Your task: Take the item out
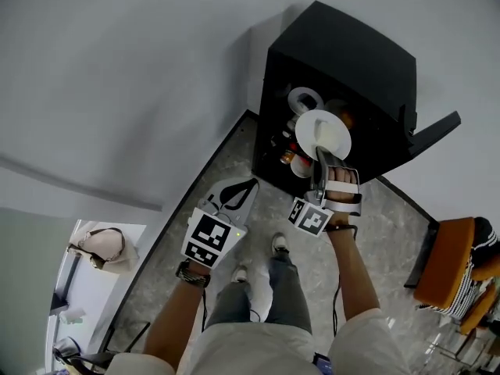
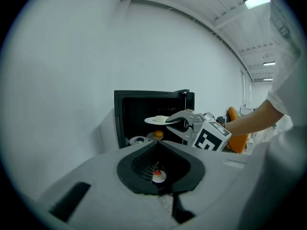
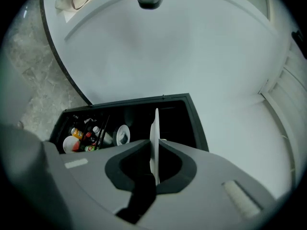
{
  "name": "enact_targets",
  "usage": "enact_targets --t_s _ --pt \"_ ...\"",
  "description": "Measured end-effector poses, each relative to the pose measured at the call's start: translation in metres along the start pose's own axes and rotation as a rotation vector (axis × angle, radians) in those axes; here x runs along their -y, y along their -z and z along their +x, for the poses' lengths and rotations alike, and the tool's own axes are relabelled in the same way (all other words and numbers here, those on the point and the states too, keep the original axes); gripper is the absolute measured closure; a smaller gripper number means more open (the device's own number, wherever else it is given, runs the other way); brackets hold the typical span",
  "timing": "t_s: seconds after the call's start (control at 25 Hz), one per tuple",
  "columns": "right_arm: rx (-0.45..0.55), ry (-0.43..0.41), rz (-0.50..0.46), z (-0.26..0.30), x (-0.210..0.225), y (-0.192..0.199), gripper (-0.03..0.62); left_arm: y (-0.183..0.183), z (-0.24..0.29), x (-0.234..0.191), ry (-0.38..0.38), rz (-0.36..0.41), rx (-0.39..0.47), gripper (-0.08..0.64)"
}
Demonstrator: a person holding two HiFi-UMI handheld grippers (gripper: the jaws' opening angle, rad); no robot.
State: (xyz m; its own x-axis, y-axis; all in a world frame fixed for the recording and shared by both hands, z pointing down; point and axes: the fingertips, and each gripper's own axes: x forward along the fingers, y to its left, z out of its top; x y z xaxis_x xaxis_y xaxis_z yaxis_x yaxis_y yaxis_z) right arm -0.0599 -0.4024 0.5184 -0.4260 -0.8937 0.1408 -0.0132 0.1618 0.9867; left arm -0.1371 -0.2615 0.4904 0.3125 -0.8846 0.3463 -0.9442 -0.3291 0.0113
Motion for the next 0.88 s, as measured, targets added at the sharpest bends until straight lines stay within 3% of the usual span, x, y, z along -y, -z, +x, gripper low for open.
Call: enact_targets --t_s 0.6,0.88 --pt "0.039 0.059 0.025 -0.123 0.110 -0.024 0.560 -0.080 -0.063 0.054 0.045 0.069 0.112 0.556" --pt "0.040 0.056 0.020 -0.180 0.135 -0.022 0.560 -0.105 -0.088 0.089 0.074 0.123 0.155 0.555"
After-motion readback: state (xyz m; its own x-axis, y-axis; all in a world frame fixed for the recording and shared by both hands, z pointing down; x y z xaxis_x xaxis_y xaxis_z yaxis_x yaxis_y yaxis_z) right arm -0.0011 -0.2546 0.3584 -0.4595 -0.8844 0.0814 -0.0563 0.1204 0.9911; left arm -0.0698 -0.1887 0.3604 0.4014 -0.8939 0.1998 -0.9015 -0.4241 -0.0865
